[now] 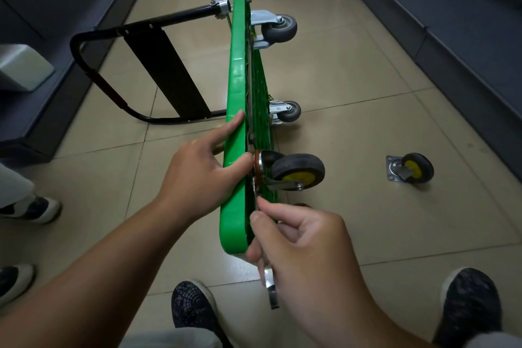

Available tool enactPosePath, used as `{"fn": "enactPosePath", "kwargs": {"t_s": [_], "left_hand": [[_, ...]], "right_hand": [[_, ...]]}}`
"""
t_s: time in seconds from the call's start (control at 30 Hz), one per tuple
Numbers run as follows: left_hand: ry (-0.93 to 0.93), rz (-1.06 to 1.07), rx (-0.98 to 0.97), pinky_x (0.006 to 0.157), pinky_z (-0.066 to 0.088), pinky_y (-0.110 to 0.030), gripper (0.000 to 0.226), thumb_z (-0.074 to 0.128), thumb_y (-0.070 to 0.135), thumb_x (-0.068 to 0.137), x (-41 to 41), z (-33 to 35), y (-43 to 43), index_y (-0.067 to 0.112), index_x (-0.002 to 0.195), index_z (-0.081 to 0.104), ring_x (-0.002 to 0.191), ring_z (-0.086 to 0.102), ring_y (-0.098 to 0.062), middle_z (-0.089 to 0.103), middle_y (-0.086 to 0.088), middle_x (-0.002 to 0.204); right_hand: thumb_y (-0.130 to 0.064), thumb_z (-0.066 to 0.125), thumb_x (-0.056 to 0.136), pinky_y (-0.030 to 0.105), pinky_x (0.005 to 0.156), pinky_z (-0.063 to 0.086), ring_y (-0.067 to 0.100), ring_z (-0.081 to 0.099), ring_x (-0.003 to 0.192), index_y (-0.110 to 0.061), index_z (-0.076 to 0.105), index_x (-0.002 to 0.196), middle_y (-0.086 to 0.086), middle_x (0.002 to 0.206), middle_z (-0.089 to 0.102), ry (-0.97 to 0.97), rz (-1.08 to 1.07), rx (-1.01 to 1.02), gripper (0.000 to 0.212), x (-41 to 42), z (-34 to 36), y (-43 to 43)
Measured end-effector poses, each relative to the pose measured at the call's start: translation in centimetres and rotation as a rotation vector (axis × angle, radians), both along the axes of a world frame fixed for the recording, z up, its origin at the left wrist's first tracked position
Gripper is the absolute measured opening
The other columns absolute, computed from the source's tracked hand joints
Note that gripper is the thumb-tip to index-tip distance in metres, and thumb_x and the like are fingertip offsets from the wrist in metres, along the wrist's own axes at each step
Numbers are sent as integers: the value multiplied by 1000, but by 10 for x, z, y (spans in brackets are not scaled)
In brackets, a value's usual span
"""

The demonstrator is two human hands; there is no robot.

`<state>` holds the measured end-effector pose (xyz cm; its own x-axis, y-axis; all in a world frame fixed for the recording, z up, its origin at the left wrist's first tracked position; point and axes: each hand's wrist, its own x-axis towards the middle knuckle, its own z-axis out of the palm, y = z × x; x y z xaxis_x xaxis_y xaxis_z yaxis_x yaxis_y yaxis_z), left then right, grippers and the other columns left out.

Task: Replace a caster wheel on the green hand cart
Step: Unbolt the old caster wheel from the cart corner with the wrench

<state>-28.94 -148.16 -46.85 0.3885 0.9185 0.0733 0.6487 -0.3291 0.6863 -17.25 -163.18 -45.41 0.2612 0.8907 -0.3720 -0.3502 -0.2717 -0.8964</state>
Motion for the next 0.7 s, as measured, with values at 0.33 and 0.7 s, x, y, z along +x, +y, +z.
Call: {"fn": "enactPosePath", "kwargs": {"t_s": [0.33, 0.7], "left_hand": [[-10, -6, -7, 72, 64, -38, 75, 55, 69, 70, 1, 3, -3, 65, 143, 42, 80, 67, 9, 54, 40, 114], [-28, -6, -24, 70, 65, -39, 77, 58, 70, 71, -2, 1, -2, 62, 146, 41, 88, 68, 8, 58, 15, 142]], "right_hand": [[-18, 69, 95, 23, 55, 53, 6, 60, 51, -17, 70, 125, 8, 60, 70, 30, 6, 74, 29, -6, -10, 9], [-16, 69, 96, 37, 69, 59, 28, 64, 65, -50, 63, 128, 12, 75, 68, -231, 154, 264, 47, 12, -68, -14]]}}
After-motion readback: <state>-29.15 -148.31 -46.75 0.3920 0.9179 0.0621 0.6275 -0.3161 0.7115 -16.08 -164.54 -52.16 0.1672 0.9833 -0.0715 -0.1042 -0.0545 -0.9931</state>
